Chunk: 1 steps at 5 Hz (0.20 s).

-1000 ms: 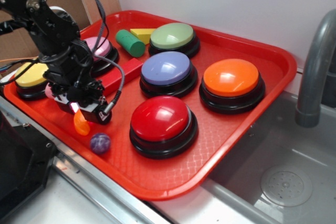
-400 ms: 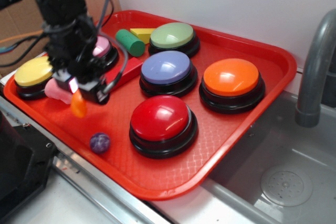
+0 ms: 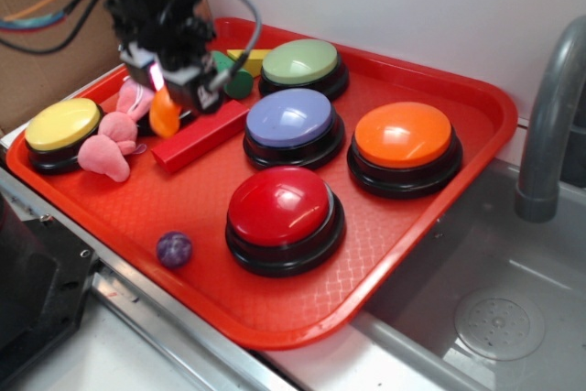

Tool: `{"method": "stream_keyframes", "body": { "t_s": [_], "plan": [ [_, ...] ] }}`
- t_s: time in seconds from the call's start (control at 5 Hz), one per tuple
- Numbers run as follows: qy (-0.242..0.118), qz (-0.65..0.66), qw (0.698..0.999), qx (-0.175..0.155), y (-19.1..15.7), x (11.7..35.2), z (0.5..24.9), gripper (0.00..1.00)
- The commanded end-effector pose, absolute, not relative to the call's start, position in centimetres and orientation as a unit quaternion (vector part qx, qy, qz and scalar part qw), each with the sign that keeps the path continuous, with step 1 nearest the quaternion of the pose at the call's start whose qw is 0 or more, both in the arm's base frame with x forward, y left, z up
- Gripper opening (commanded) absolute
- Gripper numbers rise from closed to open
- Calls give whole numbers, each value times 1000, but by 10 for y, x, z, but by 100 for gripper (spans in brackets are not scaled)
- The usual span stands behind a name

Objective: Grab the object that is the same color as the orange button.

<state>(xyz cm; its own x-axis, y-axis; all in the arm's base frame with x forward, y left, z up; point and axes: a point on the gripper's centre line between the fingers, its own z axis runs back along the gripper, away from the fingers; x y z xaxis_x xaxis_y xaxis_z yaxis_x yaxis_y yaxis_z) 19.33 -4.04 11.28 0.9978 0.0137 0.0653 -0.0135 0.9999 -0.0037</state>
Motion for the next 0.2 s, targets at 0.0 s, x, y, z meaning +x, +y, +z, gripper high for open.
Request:
{"method": "stream_keyframes", "body": {
  "t_s": [0.0],
  "plan": [
    [-5, -17, 1000, 23, -40, 202, 140, 0]
  ]
}}
